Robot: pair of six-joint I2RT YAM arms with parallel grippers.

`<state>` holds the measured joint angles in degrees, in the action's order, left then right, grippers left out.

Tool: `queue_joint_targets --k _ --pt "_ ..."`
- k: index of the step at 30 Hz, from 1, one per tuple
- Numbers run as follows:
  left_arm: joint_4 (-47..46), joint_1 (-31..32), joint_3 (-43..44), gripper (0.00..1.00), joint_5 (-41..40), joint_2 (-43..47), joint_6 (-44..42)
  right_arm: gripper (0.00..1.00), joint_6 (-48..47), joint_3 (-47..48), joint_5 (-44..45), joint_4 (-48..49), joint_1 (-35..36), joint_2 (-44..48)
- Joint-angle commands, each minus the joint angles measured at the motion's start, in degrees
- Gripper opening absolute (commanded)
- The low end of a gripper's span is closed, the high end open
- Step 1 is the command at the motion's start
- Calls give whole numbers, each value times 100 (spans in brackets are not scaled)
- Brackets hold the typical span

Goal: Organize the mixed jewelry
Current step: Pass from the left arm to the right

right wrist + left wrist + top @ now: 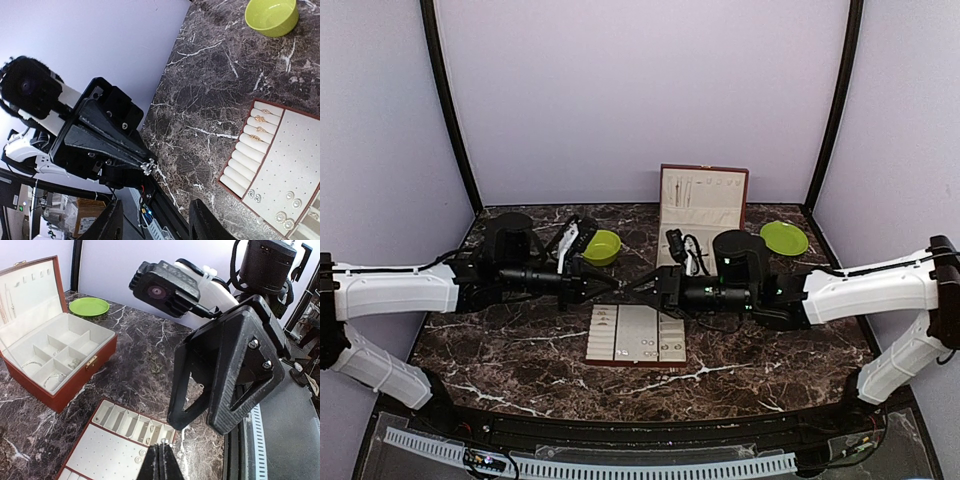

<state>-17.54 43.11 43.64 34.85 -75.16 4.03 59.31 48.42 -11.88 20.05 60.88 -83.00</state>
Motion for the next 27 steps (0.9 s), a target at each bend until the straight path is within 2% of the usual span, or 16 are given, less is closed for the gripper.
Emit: queue_joint_targets --k 1,10,15,27 --pt "-72 66 -147 0 -139 225 -282 45 472 132 -40 538 49 -205" --pt "-92 115 -167 0 -181 167 -261 31 687 235 220 816 53 -415" --pt "-62 124 -113 0 -146 81 -156 24 503 442 326 512 63 -550" --pt "61 130 -19 0 -288 -24 -60 18 105 736 539 -129 175 -622"
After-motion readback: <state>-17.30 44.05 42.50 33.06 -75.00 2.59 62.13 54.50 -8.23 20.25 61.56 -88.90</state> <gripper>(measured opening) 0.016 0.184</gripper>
